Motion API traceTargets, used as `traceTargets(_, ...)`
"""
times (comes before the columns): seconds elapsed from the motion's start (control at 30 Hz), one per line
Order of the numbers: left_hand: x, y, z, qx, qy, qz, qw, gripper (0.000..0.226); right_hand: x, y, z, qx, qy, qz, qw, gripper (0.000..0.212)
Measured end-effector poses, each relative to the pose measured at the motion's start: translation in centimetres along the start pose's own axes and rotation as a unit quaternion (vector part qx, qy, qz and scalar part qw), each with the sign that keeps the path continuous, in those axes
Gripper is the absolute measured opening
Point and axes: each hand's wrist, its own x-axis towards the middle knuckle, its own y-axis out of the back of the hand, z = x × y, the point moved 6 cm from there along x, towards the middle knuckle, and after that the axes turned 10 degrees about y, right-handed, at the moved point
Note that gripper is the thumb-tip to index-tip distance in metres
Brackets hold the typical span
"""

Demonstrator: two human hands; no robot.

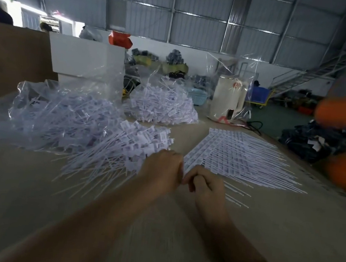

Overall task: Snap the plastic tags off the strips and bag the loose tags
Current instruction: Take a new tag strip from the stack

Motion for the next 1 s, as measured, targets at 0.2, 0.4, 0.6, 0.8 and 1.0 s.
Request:
traceTargets(0.2, 2.1, -4.5, 1.9, 0.051, 0.100, -0.083, 0.990, 0.031, 0.4, 1.8, 0.1, 0.002, 0.022, 0.046, 0.999, 0.030)
traceTargets(0.4, 2.5, -5.1, 1.5, -0.027, 0.127, -0.106, 0.986, 0.018, 0.4, 0.6, 0.2, -0.021, 0.039, 0.000, 0.999, 0.031)
traceTargets(0.6, 4.5, -4.0, 2.2, -0.130, 0.112, -0.136, 0.976, 0.025, 0.5, 1.1, -0.5, -0.022, 0.078, 0.019, 0.997, 0.033)
traceTargets(0.8, 6.0, -2.4, 3.0, -0.562, 0.115, -0.066, 0.817, 0.008, 0.1, 0.7, -1.6, -0.051, 0.140, -0.011, 0.989, 0.030)
traceTargets(1.0, 6.4, 0.2, 3.6, -0.747, 0.103, -0.052, 0.655, 0.009, 0.2, 0.4, -1.4, -0.075, 0.138, -0.038, 0.987, 0.031)
